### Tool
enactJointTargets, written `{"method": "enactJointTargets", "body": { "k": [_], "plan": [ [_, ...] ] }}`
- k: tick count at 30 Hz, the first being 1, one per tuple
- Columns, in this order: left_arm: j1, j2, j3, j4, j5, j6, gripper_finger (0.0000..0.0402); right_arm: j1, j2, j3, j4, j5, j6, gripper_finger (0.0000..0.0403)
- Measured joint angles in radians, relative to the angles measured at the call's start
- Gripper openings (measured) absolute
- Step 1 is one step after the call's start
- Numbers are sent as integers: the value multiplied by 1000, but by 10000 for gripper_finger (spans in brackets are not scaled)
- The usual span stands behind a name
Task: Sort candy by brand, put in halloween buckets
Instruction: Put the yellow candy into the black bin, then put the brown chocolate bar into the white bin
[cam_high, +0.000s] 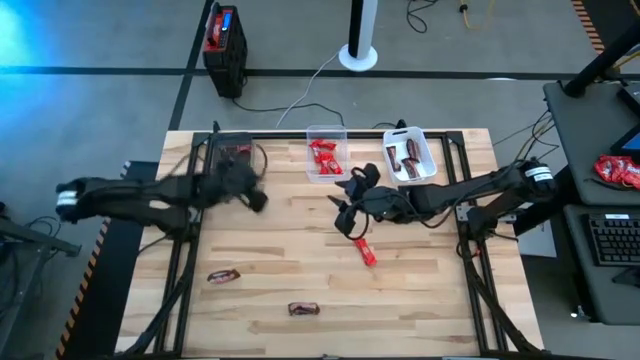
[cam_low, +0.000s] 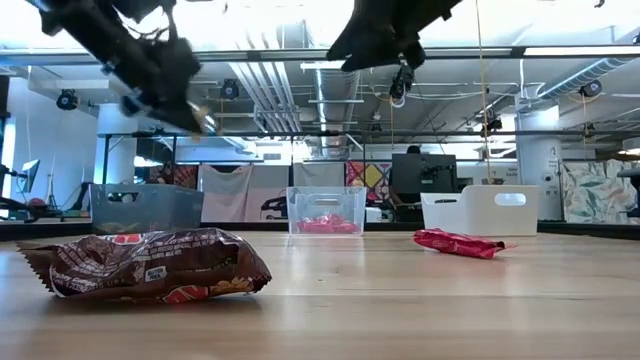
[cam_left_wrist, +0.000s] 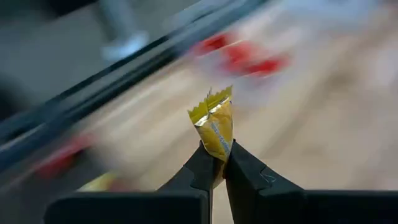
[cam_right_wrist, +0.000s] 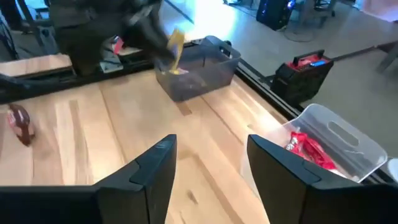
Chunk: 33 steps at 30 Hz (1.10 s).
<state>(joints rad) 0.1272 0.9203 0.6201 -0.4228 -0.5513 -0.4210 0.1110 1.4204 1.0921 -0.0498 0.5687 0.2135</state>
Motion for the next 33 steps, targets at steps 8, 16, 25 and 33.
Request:
{"method": "enactJointTargets", "body": {
  "k": [8,16,25,33],
  "plan": [
    [411,47,129,-438,18,30,6,-4,72,-10,4,-1,12,199],
    [612,172,117,-390,100,93,33,-12,119,-11,1,-54,47,199],
    [613,257,117,-385,72,98,135,-13,112,-12,2,-56,51,199],
    [498,170,118,-370,62,123,182,-13,112,-12,-19,-158,109,199]
  ]
}}
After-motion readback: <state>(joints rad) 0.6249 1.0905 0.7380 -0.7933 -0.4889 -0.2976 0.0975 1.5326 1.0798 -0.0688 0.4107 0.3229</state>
